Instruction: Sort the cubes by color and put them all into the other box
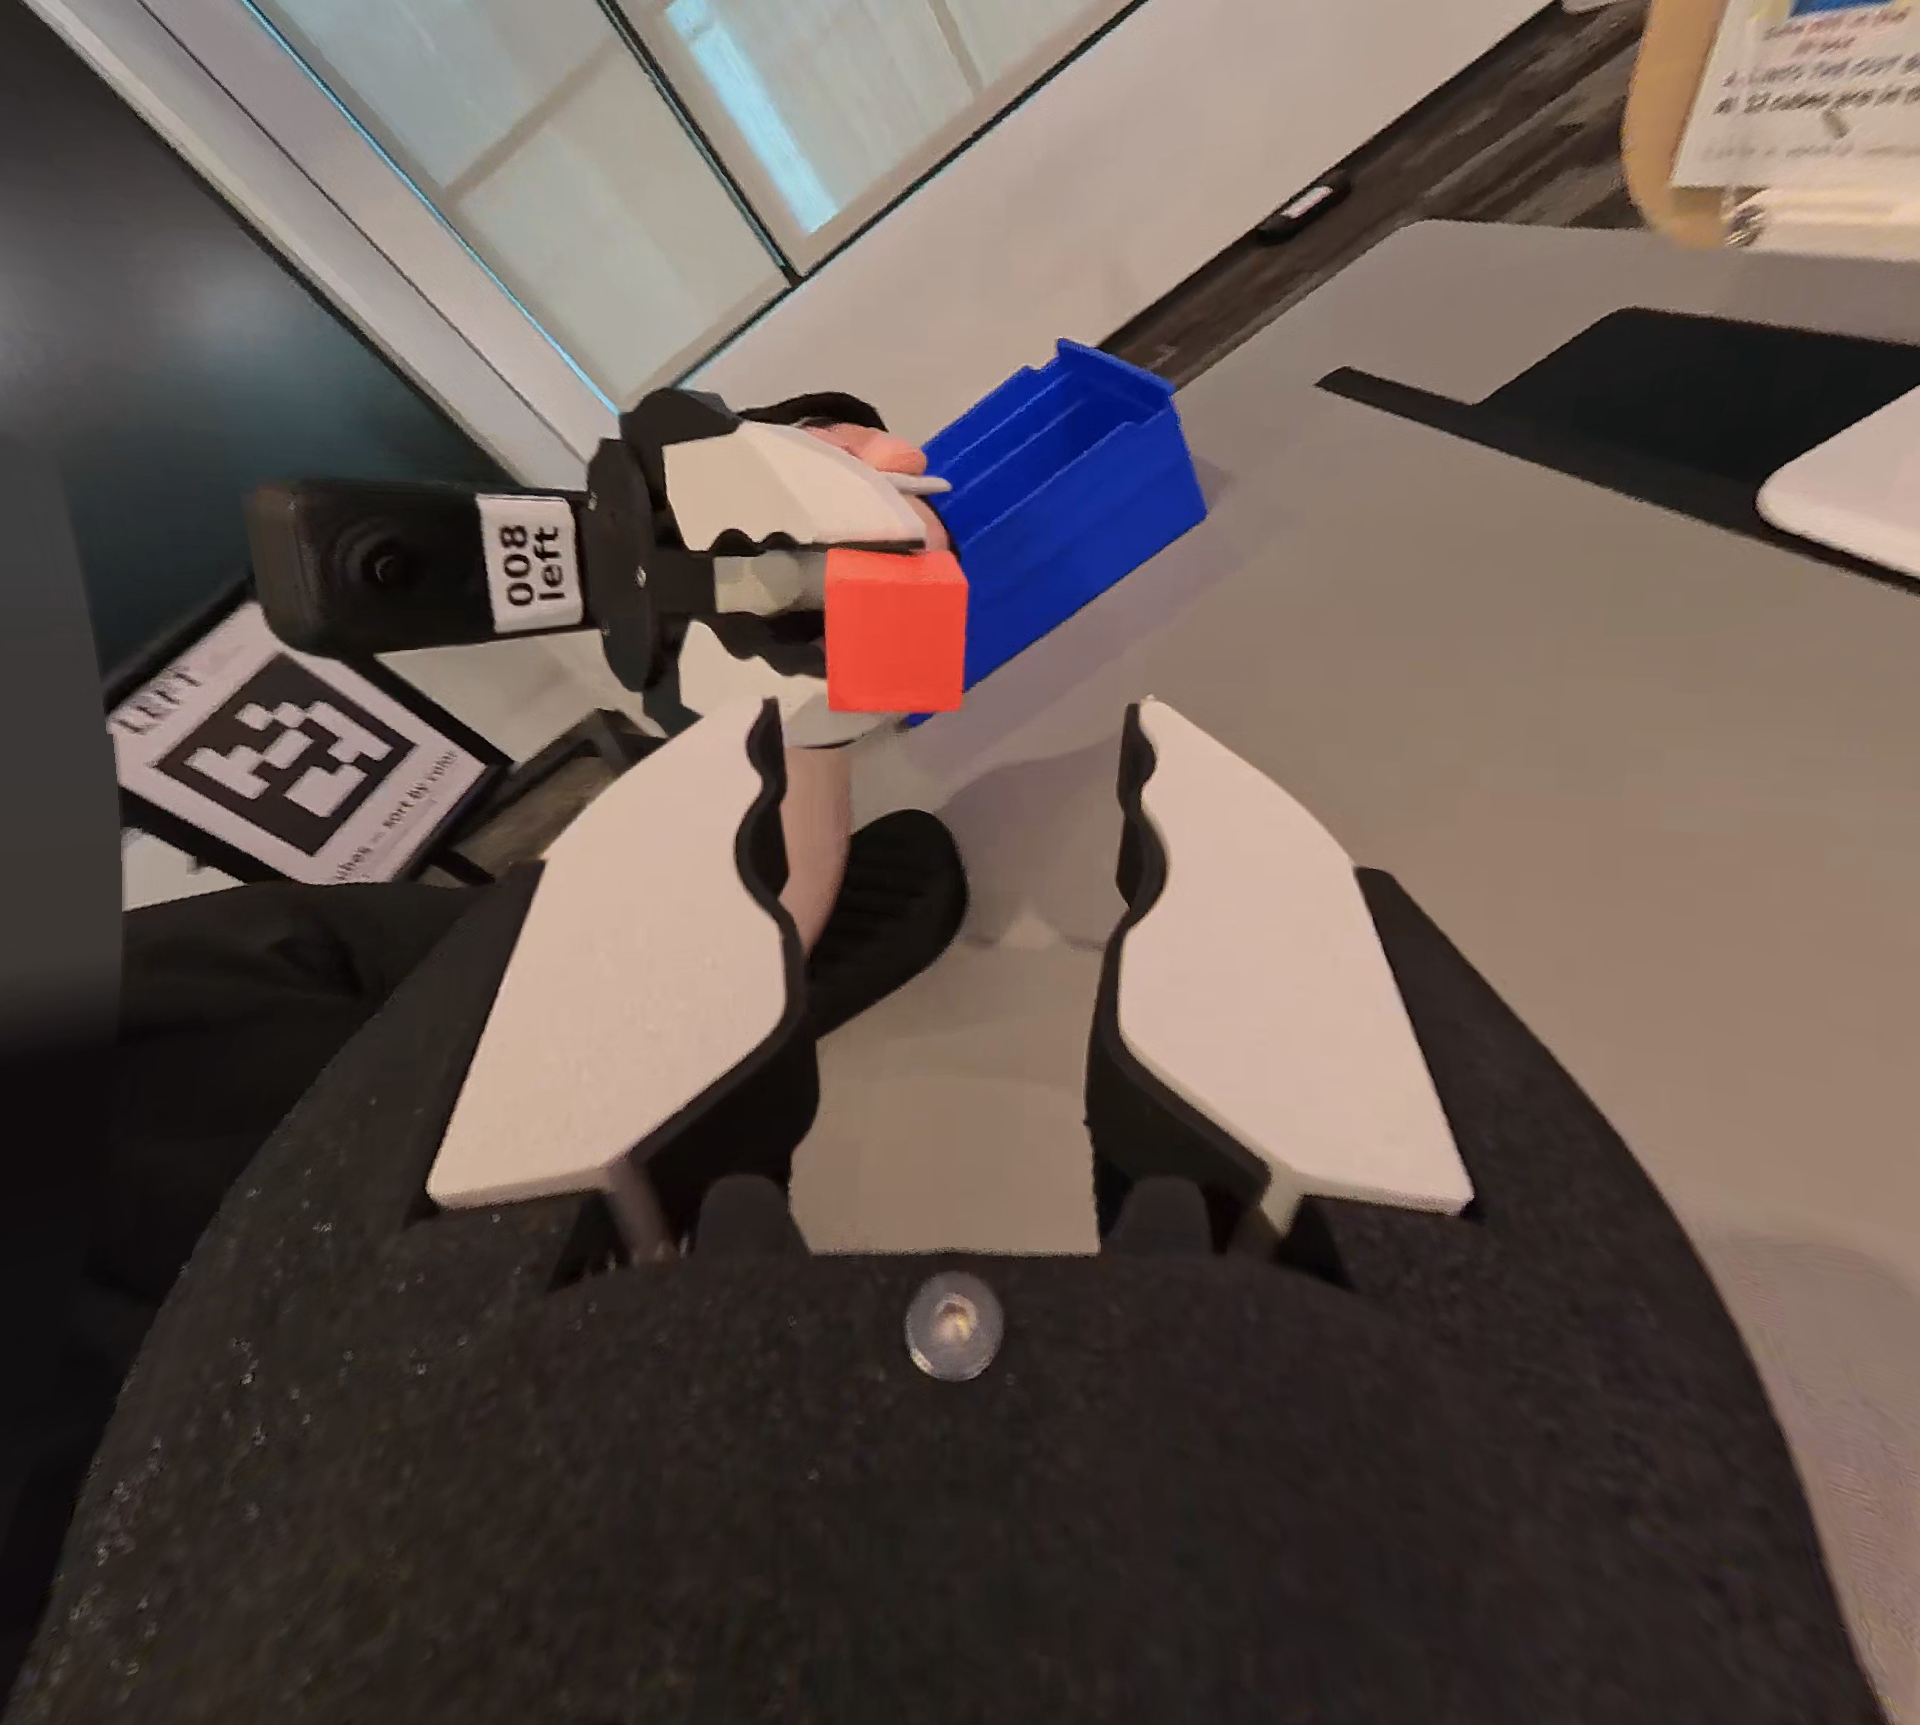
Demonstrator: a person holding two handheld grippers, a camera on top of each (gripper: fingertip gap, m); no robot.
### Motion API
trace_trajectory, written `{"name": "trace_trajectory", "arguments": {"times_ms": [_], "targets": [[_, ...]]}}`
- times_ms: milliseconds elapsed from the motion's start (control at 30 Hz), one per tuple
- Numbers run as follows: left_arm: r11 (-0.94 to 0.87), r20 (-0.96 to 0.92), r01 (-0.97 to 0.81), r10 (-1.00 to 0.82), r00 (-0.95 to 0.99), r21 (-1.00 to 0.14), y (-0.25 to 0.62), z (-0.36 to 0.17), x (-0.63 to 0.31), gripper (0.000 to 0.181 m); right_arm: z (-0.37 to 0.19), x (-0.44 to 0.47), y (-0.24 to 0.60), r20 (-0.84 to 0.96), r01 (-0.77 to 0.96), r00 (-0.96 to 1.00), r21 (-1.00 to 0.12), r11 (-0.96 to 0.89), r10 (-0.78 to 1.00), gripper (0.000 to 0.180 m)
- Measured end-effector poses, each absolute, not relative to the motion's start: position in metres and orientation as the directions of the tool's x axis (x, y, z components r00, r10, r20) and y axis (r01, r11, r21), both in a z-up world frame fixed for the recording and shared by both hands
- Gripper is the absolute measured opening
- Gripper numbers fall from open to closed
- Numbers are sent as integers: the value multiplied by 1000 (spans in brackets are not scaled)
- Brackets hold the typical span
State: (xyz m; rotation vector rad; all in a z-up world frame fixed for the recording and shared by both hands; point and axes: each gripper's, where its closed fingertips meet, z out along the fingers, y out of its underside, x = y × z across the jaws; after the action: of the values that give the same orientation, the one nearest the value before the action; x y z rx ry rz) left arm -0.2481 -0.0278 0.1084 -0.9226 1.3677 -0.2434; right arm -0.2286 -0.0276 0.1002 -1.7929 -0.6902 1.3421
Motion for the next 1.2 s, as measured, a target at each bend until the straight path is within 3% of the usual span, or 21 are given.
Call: {"name": "trace_trajectory", "arguments": {"times_ms": [333, 400, 933, 1200], "targets": [[648, -741, -380, -645, 188, -661, -32, 93, -233, 27, 90, -244, -24, -599, -50, 228, -795, -605, 768, 52], [645, -747, -400, -638, 187, -651, -30, 89, -233, 27, 88, -246, -28, -598, -30, 203, -795, -605, 776, 29], [636, -753, -436, -634, 174, -636, -26, 81, -233, 27, 76, -246, -26, -583, 43, 223, -795, -605, 781, 29], [590, -707, -424, -679, 199, -687, -26, 77, -232, 31, 74, -243, -26, -607, 62, 196, -776, -627, 771, 29]]}}
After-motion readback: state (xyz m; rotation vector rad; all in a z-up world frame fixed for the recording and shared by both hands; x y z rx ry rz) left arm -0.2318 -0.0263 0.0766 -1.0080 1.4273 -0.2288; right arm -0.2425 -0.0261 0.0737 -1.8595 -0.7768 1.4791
